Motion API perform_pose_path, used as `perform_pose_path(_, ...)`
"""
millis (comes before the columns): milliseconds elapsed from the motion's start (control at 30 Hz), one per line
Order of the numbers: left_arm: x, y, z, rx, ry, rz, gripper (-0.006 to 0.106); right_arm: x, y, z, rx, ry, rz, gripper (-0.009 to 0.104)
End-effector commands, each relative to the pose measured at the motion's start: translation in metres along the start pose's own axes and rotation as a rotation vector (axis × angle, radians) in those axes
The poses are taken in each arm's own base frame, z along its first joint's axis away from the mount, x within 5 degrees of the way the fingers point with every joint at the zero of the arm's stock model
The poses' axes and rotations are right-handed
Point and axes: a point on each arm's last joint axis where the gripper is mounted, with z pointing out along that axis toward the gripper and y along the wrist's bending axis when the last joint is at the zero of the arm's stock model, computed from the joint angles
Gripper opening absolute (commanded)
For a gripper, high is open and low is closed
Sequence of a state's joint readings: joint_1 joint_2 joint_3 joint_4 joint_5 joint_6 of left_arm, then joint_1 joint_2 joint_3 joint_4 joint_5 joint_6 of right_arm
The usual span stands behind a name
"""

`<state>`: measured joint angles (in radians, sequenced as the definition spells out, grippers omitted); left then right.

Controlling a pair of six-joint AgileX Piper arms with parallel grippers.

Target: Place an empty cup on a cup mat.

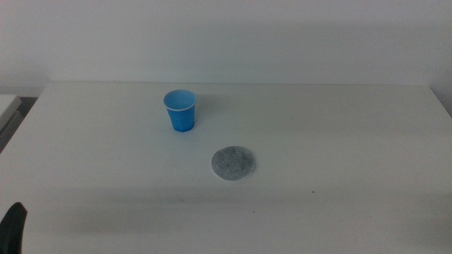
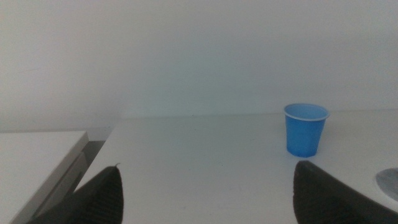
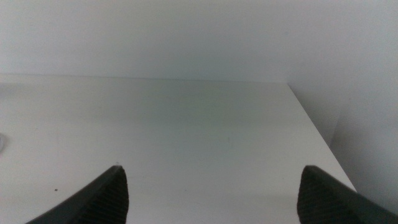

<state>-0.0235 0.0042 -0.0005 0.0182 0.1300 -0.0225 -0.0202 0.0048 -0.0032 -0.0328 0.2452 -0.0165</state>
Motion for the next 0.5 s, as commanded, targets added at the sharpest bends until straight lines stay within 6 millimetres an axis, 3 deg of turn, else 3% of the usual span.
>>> perform_pose_path(0, -0.001, 0.000, 0.000, 0.006, -0.019, 0.004, 0.094, 0.000, 0.000, 0.000, -0.001, -0.008, -0.010, 0.093)
perform_pose_path(133, -0.002, 0.000, 0.000, 0.006, -0.021, 0.006, 0.094, 0.000, 0.000, 0.000, -0.001, -0.008, -0.010, 0.093)
perform_pose_path(267, -0.049, 0.000, 0.012, 0.000, 0.173, 0.000, 0.094, 0.000, 0.000, 0.000, -0.001, -0.008, -0.010, 0.093)
perform_pose_path(467, -0.119, -0.001, 0.058, -0.005, 0.455, -0.007, 0.094, 0.000, 0.000, 0.000, -0.001, -0.008, -0.010, 0.093)
